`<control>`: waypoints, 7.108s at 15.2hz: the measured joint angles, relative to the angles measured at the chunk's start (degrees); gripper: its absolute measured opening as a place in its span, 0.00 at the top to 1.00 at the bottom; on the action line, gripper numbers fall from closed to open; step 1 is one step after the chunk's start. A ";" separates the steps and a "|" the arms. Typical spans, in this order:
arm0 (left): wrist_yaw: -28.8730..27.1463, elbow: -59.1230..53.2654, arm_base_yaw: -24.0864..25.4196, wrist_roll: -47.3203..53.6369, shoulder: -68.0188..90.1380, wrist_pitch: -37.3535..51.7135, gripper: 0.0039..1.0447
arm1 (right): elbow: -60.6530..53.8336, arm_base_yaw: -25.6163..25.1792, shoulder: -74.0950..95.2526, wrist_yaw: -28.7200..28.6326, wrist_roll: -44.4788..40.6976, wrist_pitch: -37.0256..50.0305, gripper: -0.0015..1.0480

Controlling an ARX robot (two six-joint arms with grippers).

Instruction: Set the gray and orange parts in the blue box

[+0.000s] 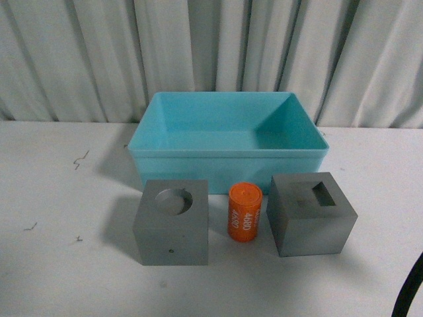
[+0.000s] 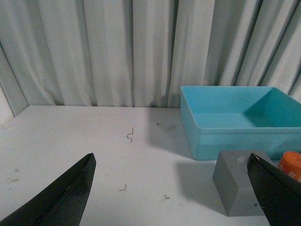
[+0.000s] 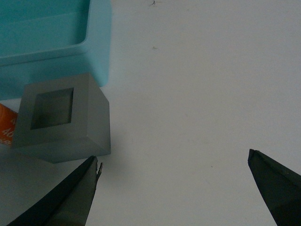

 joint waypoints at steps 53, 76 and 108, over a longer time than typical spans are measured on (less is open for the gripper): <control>-0.02 0.00 0.00 0.02 0.00 0.00 0.06 | 60.76 11.02 43.15 0.66 4.22 -3.06 0.82; 0.00 0.00 0.00 0.00 0.00 0.00 0.06 | 48.74 10.78 39.80 10.38 10.32 8.20 0.05; -0.02 0.00 0.04 0.00 0.00 -0.02 0.06 | -23.26 2.29 -62.53 4.72 -3.67 -6.08 0.98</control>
